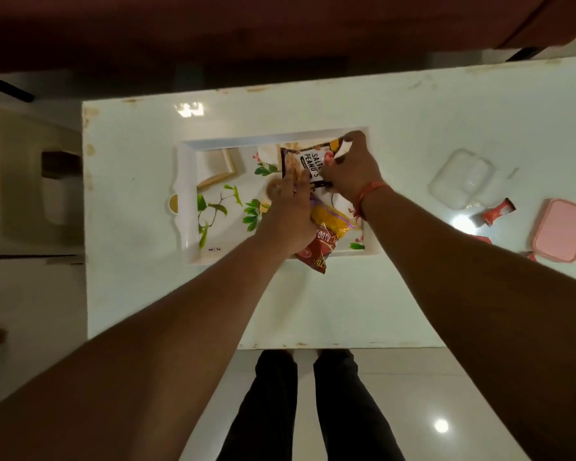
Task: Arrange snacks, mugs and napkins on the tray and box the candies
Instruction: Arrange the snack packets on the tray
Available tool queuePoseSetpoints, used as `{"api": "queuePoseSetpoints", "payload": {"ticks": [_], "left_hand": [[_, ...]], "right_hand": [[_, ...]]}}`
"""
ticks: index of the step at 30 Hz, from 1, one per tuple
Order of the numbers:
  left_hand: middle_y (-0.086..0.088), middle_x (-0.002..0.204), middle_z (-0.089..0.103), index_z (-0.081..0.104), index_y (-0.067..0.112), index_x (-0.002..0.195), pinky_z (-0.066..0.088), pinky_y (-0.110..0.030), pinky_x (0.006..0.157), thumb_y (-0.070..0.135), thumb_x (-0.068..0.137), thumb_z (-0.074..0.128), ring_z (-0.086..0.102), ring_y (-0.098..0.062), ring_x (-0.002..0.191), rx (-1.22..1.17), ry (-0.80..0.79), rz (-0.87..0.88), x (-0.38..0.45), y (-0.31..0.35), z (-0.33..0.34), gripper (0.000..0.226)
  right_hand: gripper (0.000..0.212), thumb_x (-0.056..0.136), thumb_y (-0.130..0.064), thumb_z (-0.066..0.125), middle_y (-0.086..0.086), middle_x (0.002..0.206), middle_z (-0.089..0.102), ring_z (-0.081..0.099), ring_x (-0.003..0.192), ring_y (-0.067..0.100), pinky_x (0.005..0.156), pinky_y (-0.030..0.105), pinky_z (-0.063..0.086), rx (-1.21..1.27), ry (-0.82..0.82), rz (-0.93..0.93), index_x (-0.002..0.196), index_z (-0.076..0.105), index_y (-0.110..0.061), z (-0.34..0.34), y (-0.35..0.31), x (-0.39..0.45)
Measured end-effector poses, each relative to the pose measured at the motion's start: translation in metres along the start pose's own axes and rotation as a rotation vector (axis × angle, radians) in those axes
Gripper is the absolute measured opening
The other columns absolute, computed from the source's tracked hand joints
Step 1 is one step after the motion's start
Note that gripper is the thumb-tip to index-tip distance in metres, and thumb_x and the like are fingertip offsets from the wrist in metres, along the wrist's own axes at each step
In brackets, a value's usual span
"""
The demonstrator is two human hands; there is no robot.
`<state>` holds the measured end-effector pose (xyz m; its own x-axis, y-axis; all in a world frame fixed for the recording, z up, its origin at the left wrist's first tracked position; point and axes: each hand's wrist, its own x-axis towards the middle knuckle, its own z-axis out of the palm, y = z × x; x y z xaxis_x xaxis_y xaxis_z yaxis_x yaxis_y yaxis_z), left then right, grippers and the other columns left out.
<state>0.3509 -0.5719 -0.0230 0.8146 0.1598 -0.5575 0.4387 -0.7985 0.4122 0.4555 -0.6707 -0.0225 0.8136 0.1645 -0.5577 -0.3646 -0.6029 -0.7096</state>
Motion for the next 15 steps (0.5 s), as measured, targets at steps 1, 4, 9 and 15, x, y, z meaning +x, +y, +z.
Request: {"api": "queuePoseSetpoints", "payload": {"ticks": [1,4,9,15], "left_hand": [[-0.011,0.163,-0.004,0.006,0.019,0.155,0.031,-0.05,0.115,0.012,0.087,0.055,0.0,-0.039,0.149,0.006,0.001,-0.004,0.002,0.004,0.0,0.085],[-0.016,0.161,0.005,0.013,0.018,0.155,0.024,-0.044,0.115,0.017,0.088,0.057,0.014,-0.039,0.146,0.033,0.027,0.049,0.011,0.017,-0.001,0.08],[-0.014,0.158,0.014,0.018,0.018,0.153,0.04,-0.045,0.102,0.016,0.085,0.061,0.038,-0.039,0.133,0.054,-0.009,0.155,0.022,0.027,-0.004,0.081],[-0.012,0.158,0.016,0.021,0.017,0.152,0.043,-0.039,0.1,0.018,0.085,0.061,0.046,-0.036,0.13,0.004,-0.035,0.227,0.036,0.041,-0.007,0.078]], "right_hand": [[0.052,0.087,-0.01,0.062,0.013,0.094,0.069,0.071,0.083,0.028,0.075,0.047,0.06,0.016,0.005,-0.007,0.132,0.036,-0.017,-0.004,-0.001,0.003],[0.05,0.089,-0.011,0.06,0.011,0.101,0.07,0.071,0.082,0.024,0.07,0.04,0.062,-0.043,0.053,-0.045,0.134,0.04,-0.018,-0.019,0.0,0.01],[0.037,0.091,-0.022,0.058,0.009,0.111,0.068,0.065,0.091,0.02,0.07,0.027,0.053,-0.178,0.096,-0.053,0.126,0.051,-0.013,-0.039,0.01,0.019],[0.051,0.08,-0.018,0.063,0.01,0.108,0.066,0.066,0.086,0.022,0.072,0.037,0.06,-0.098,0.169,0.028,0.128,0.047,-0.012,-0.053,0.017,0.019]]}}
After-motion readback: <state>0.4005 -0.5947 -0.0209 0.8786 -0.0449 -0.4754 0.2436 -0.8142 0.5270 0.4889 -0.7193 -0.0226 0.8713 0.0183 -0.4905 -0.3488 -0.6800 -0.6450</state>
